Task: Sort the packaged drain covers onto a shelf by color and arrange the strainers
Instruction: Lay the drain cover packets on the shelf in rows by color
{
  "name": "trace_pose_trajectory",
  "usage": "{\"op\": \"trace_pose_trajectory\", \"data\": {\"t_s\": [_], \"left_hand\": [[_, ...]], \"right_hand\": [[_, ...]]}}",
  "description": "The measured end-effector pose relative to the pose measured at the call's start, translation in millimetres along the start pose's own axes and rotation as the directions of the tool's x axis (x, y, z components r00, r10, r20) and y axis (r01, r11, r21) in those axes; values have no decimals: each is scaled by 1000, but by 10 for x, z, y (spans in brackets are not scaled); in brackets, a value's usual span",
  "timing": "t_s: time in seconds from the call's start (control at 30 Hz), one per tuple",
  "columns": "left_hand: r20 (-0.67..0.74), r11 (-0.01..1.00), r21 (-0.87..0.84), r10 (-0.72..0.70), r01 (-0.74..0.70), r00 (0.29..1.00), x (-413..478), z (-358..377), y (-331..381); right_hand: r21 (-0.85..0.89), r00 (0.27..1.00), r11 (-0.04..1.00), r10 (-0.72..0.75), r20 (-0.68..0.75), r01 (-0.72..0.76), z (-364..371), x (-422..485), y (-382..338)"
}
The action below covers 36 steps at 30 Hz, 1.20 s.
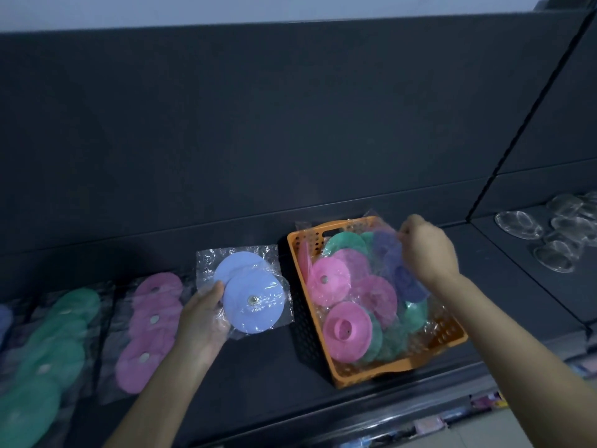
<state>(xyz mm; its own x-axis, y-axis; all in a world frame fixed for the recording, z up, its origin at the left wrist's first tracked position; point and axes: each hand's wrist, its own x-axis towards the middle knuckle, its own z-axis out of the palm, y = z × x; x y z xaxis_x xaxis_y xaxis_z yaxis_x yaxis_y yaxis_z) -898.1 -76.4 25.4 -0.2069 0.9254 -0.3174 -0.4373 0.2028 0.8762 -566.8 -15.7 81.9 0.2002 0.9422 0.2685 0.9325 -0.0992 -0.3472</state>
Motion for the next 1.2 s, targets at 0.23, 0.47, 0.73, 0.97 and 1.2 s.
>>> {"op": "trace_pose_trajectory", "data": {"t_s": [0.23,0.47,0.73,0.97,1.2], "left_hand": [[-38,1000,-3,16,-16,999,-114,-278,-86],[-126,998,0,65,-65,990,-237,-537,23],[-250,986,126,140,-112,958,-227,-826,52],[-256,986,153,111,-73,960,-103,-838,102],[-227,975,221,73,-21,971,138,-600,-49]], "right_hand": [[326,970,937,-48,-239,127,-336,-152,-443],[627,957,732,-126,-260,266,-392,-481,-1027],[824,969,544,-77,236,-158,465,-955,-1531],[503,940,863,-211,267,51,832,-1069,-1405],[-6,919,956,-279,279,293,877,-951,-1193]]}}
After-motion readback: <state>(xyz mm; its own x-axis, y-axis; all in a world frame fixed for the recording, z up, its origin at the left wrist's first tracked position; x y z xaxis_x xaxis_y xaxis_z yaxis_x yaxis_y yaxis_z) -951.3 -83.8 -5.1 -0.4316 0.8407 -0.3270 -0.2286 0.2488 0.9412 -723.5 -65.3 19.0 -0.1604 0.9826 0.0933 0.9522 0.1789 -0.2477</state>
